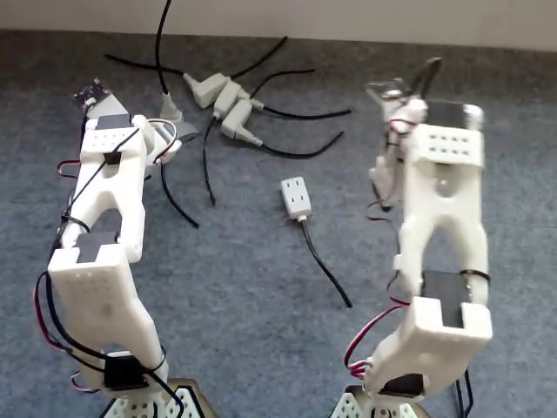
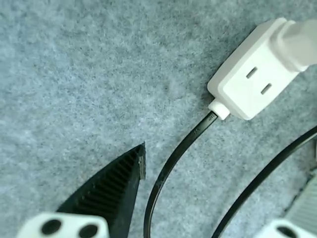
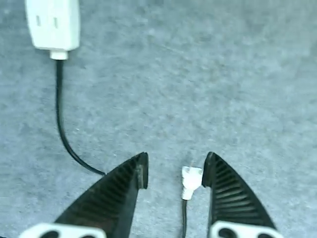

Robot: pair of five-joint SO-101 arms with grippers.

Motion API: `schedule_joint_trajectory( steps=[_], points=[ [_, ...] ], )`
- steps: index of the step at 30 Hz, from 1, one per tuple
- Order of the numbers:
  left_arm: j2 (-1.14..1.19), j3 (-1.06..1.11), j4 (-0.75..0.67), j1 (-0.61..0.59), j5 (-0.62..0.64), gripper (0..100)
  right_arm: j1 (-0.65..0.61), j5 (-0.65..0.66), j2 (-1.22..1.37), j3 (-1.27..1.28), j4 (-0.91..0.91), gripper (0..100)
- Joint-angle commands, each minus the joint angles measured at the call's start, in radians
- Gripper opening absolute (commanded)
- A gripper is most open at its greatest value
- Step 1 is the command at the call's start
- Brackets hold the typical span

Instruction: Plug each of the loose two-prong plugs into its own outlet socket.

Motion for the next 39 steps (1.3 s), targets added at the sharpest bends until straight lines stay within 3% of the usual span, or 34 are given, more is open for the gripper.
schedule_joint_trajectory(
  steps=[1, 7, 12, 15, 21, 23, 35, 39],
  points=[
    [-0.013, -0.033, -0.015, 0.004, 0.003, 46, 0.116, 0.123, -0.071, -0.005, 0.041, 18.4],
    [-0.013, -0.031, -0.014, 0.013, 0.002, 46, 0.183, 0.298, -0.203, 0.286, 0.038, 18.4],
    [-0.013, -0.031, -0.014, 0.013, 0.002, 46, 0.191, 0.307, -0.427, 0.51, 0.008, 18.4],
    [-0.013, -0.031, -0.014, 0.013, 0.002, 46, 0.193, 0.307, -0.547, 0.71, -0.133, 18.4],
    [-0.013, -0.031, -0.014, 0.012, 0.002, 46, 0.193, 0.308, -0.653, 1.181, -0.579, 18.4],
    [-0.013, -0.031, -0.014, 0.012, 0.002, 46, 0.2, 0.308, -0.648, 1.233, -0.667, 18.4],
    [-0.013, -0.031, -0.014, 0.012, 0.002, 46, 0.314, 0.311, -0.357, 1.251, -0.773, 18.4],
    [-0.013, -0.031, -0.014, 0.012, 0.002, 46, 0.329, 0.311, -0.268, 1.129, -0.653, 13.9]
  ],
)
